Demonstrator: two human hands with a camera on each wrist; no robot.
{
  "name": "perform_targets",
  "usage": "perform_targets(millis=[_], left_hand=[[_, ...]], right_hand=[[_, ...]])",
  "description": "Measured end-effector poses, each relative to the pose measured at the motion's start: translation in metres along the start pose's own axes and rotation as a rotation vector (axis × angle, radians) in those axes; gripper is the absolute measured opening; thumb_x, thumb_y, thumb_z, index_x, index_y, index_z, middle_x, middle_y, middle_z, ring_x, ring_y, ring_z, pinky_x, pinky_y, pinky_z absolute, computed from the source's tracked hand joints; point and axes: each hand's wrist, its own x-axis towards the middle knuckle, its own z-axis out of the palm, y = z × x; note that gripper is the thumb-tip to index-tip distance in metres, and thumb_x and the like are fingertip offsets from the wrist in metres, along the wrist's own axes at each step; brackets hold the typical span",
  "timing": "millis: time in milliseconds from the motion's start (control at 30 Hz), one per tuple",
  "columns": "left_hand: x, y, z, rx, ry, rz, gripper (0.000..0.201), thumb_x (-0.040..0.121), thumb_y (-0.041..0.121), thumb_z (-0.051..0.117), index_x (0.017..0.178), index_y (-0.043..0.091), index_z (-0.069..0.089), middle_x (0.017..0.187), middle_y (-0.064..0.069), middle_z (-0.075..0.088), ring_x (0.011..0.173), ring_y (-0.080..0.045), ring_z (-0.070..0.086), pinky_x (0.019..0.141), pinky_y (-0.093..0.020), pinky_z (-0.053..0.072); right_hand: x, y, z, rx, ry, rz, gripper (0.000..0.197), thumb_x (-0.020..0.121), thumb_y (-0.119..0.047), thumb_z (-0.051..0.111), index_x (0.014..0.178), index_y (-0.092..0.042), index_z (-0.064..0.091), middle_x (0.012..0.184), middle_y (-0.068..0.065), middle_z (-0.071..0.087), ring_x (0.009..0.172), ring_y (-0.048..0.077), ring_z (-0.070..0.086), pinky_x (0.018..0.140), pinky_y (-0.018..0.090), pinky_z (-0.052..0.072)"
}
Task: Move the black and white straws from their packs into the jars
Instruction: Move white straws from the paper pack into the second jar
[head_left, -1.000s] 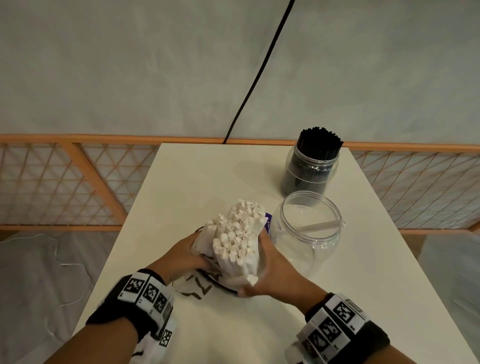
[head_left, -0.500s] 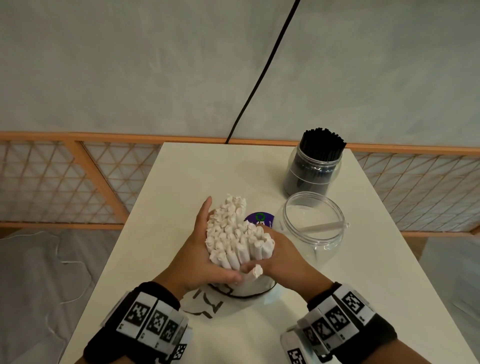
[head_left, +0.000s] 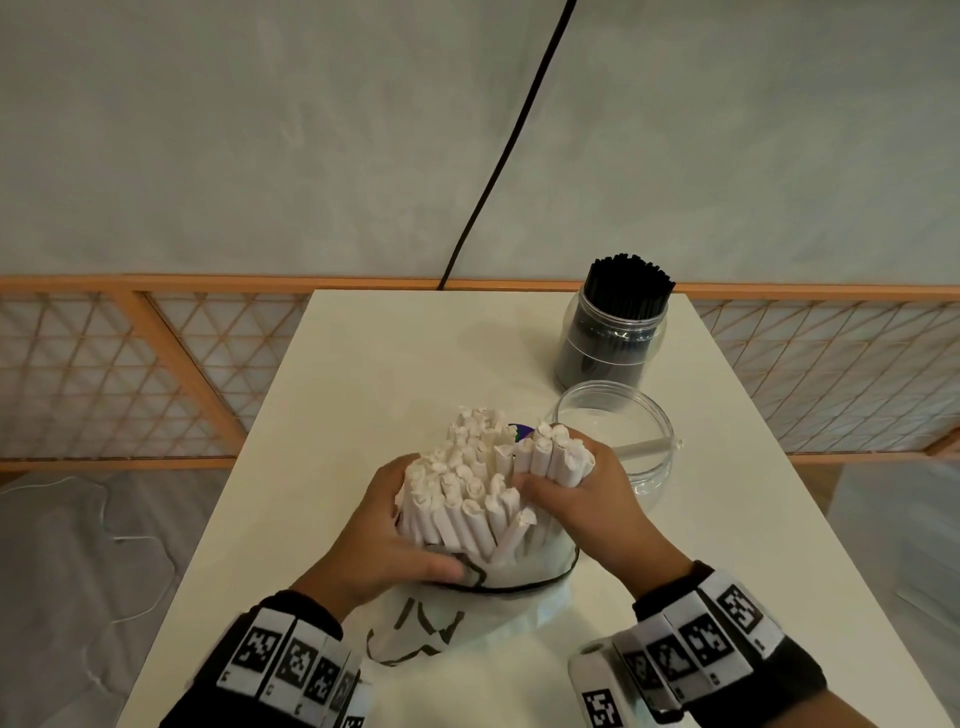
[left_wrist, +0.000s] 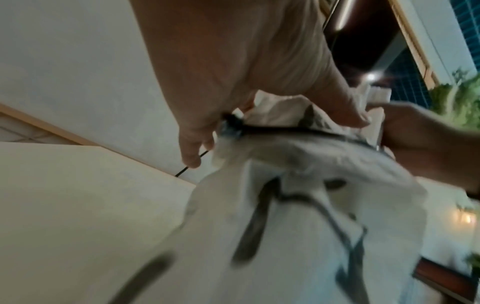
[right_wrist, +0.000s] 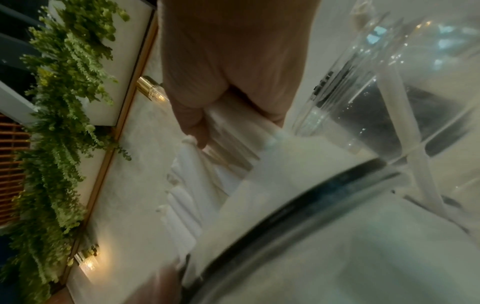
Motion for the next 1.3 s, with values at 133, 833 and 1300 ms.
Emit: perform_targets(millis=[133,833,1300], left_hand=[[-0.006,-0.01,0.003,-0.006,-0.072,-0.024,0.097,0.035,0.024,0.086,0.119,0.027,0.039,0.123,0.008,0.054,0.105,0.01,0.056,0.079,-0.007,0.045],[0.014,-0.004,0.002,0.204,0.248,0.089,0.057,0.059,0.001,0.08,0.093,0.033,0.049,0.093,0.012,0.059,0.08,0.017,0.057,0.07,-0.01,0.042],[0.01,-0.004,-0.001,0.174,0.24,0.081,0.054,0.058,0.007,0.081,0.096,0.032,0.051,0.096,0.01,0.061,0.083,0.014,0.059,0.071,-0.009,0.045]], right_hand=[[0.003,-0.006,-0.006,0.021,0.064,0.025,0.02,0.058,-0.016,0.067,0.074,-0.007,0.061,0.066,-0.005,0.063,0.064,0.008,0.06,0.062,0.023,0.049],[0.011,-0.104,-0.081,0.415,0.387,-0.284,0.01,0.072,-0.002,0.056,0.082,-0.005,0.057,0.063,-0.005,0.066,0.072,0.014,0.066,0.067,0.023,0.052],[0.021,-0.099,-0.103,0.447,0.666,-0.303,0.018,0.079,-0.002,0.059,0.095,0.003,0.055,0.07,0.001,0.067,0.077,0.016,0.067,0.073,0.027,0.051]])
